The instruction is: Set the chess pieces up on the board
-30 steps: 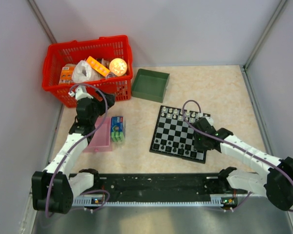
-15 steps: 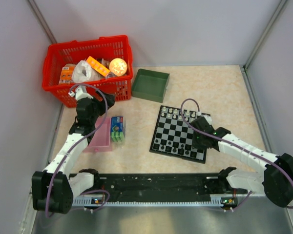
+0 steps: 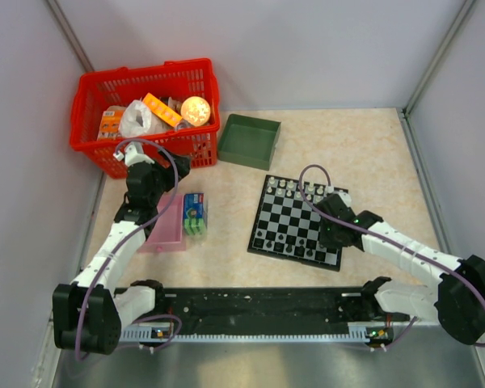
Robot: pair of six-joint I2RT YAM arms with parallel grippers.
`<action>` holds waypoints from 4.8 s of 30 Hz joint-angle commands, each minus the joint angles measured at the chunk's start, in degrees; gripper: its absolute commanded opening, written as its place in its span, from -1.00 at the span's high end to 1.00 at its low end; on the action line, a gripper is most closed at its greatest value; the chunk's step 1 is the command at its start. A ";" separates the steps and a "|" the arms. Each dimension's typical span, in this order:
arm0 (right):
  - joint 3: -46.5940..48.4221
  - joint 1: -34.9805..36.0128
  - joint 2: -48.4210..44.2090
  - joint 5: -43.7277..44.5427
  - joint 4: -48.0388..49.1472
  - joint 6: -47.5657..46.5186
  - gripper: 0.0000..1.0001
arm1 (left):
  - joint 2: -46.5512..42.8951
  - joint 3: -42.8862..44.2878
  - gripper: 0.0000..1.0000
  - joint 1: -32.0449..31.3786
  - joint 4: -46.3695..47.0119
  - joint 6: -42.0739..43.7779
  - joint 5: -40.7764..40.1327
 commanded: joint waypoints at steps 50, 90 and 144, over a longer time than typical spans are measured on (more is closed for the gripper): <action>9.80 -7.45 11.71 2.34 7.31 -12.55 0.43 | 0.71 0.17 -0.97 0.48 3.20 0.44 0.49; 9.27 -7.54 10.13 0.40 5.47 -12.99 0.42 | 1.24 0.43 -0.97 0.57 3.72 0.09 2.25; 1.89 2.30 -8.86 4.44 -13.08 13.02 1.00 | 0.80 0.25 -0.97 0.75 4.16 -0.35 2.95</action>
